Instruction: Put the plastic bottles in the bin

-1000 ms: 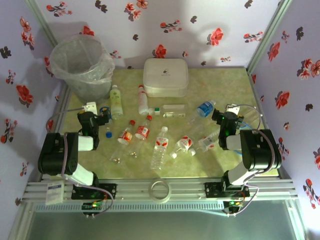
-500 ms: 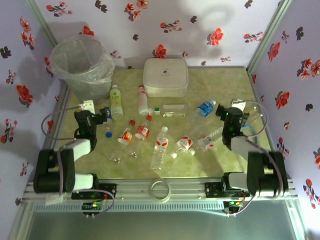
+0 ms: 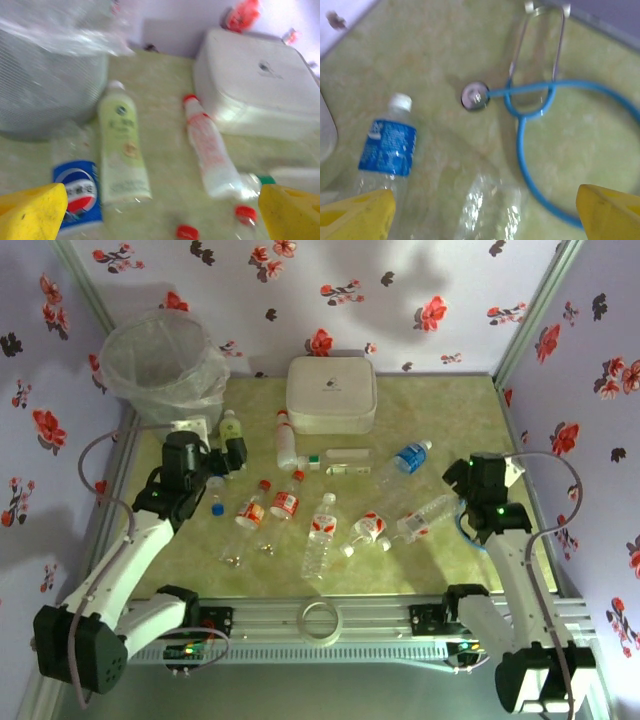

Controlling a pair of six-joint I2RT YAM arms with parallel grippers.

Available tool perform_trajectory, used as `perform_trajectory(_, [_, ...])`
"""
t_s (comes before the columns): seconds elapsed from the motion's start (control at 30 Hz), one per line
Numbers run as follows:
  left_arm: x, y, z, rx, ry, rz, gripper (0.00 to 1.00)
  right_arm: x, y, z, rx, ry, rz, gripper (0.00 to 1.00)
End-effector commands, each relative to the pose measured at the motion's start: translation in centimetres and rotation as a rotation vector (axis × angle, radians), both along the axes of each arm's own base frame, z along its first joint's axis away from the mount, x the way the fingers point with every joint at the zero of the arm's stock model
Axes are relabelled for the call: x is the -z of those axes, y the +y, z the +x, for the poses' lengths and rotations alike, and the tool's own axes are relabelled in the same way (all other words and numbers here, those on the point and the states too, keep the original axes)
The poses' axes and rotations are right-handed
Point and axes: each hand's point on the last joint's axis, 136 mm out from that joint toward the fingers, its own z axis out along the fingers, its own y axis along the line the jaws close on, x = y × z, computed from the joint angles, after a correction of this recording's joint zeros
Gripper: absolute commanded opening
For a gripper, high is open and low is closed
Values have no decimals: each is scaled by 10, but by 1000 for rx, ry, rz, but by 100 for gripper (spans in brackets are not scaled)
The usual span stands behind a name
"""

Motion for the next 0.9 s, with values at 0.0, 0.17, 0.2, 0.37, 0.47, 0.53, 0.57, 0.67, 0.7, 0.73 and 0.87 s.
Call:
perform_trajectory(0.0, [16, -31, -19, 108, 137, -23, 98, 44, 16, -21, 26, 153, 146, 94])
perform_trajectory(0.17, [19, -63, -20, 222, 178, 46, 98, 72, 22, -1, 26, 185, 195, 94])
perform_trajectory(0.2, [18, -68, -20, 239, 178, 56, 98, 77, 20, 3, 34, 189, 195, 94])
perform_trajectory(0.37, [16, -86, -22, 295, 177, 75, 98, 99, 23, 29, 45, 183, 281, 94])
perform_trajectory(0.47, [14, -92, -22, 307, 169, 70, 97, 112, 24, 40, 53, 193, 294, 93])
perform_trajectory(0.53, [12, -96, -22, 313, 165, 65, 97, 121, 25, 44, 56, 200, 308, 92])
perform_trajectory(0.57, [11, -98, -22, 318, 160, 61, 97, 125, 26, 46, 58, 206, 316, 91])
perform_trajectory(0.67, [9, -101, -22, 323, 154, 50, 97, 129, 23, 44, 67, 217, 306, 83])
perform_trajectory(0.7, [7, -102, -23, 324, 150, 46, 97, 127, 20, 42, 73, 212, 291, 80])
perform_trajectory(0.73, [5, -104, -23, 326, 148, 43, 97, 122, 17, 40, 76, 205, 272, 77])
perform_trajectory(0.87, [-4, -111, -22, 341, 131, 25, 97, 98, 10, 30, 54, 202, 203, 68])
